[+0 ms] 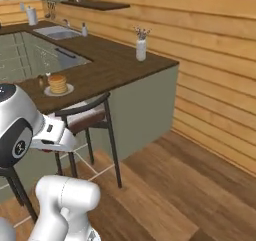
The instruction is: Take the strawberry from the fridge and place it on top of the pancake, located on the dining counter.
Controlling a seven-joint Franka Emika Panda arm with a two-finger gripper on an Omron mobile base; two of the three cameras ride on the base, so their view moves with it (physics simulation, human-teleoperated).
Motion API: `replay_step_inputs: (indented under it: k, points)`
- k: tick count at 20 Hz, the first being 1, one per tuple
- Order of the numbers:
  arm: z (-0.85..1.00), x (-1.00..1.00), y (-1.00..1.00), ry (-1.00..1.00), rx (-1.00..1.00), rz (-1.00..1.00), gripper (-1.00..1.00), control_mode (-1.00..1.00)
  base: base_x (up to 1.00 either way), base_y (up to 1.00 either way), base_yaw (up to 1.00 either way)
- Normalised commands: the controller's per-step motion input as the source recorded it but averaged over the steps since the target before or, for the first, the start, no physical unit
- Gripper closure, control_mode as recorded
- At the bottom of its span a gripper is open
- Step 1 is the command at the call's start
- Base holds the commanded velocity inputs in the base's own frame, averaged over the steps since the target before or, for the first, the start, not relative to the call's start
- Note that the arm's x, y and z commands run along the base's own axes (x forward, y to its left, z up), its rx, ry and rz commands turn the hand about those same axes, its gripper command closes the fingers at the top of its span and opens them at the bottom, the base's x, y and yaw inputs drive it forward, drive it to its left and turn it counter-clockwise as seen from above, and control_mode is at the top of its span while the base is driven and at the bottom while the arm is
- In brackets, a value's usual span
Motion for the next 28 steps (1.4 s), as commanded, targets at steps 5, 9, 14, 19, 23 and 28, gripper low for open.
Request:
replay_step_inputs:
  k: [5, 9, 14, 19, 23, 28]
  points:
    - [0.00, 0.00, 0.00, 0.00, 0.00, 0.00, 1.00, 1.00, 0.73, -0.21, 0.90]
    - [0.00, 0.00, 0.00, 0.00, 0.00, 0.00, 1.00, 1.00, 0.78, -0.34, 0.82]
    - [0.00, 0.00, 0.00, 0.00, 0.00, 0.00, 1.00, 1.00, 0.90, -0.84, 0.48]
    - [0.00, 0.00, 0.00, 0.00, 0.00, 0.00, 1.00, 1.00, 0.67, -0.83, 0.18]
    - [0.00, 0.00, 0.00, 0.00, 0.00, 0.00, 1.00, 1.00, 0.62, -0.20, 0.30]
    - [0.00, 0.00, 0.00, 0.00, 0.00, 0.00, 1.00, 1.00, 0.49, 0.00, 0.44]
